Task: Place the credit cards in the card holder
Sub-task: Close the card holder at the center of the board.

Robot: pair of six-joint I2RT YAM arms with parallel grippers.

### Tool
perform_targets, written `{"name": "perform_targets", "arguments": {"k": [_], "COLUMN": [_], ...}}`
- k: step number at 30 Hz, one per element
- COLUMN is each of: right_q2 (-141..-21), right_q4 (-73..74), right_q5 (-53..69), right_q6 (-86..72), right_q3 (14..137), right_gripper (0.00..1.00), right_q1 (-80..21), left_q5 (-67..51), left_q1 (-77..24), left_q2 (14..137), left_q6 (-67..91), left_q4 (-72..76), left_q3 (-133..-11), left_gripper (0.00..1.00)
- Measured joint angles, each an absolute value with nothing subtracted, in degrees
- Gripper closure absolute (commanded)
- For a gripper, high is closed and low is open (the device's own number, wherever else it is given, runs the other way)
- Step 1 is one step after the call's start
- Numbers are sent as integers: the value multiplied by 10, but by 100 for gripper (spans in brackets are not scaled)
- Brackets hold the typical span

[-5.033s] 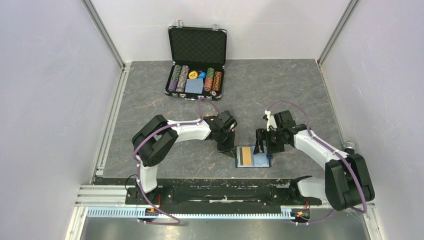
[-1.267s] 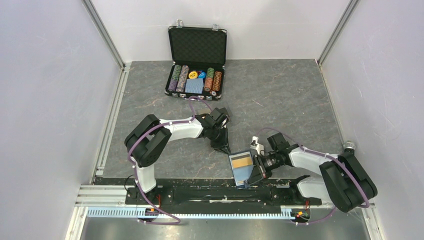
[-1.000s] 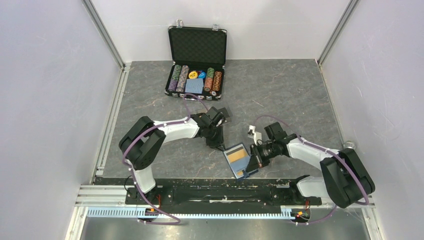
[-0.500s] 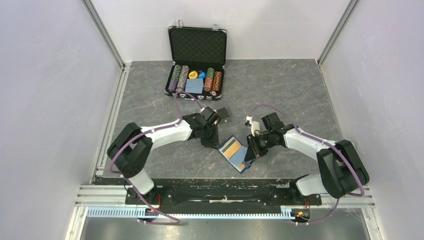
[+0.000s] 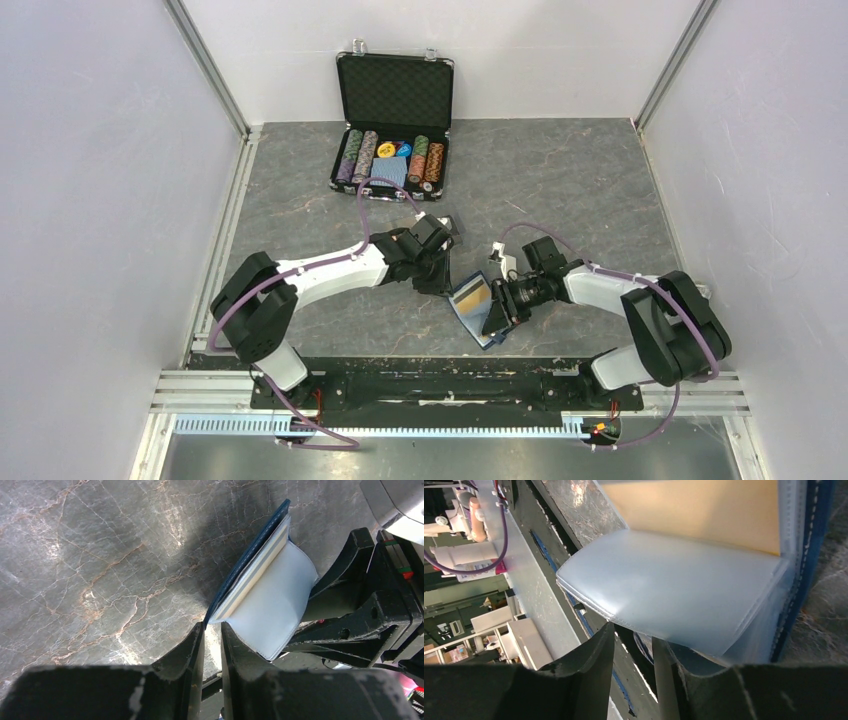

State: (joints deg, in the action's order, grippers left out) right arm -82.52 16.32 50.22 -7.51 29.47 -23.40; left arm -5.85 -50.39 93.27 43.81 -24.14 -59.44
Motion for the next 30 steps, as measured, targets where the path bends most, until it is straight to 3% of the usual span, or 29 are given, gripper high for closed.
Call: {"name": "perform_targets", "arguments": {"k": [10, 13, 20, 30], "right_q2": [-797, -777, -745, -746], "right_q4": [220, 257, 286, 288], "right_q5": [471, 430, 394, 382], "right_q6": [-79, -83, -103, -111], "right_q3": [294, 287, 268, 268], "right_gripper": [68, 64, 63, 63], "right_q1": [-234, -234, -234, -234], "left_q5": [-46, -48, -52, -88], "left_q1": [-507, -507, -507, -492], "left_q2": [933, 933, 936, 1020], "left_q6": [437, 435, 432, 408], "left_q4": [-253, -251, -246, -226], "left_q3": [-596, -596, -596, -603], "left_gripper": [83, 84, 56, 47]}}
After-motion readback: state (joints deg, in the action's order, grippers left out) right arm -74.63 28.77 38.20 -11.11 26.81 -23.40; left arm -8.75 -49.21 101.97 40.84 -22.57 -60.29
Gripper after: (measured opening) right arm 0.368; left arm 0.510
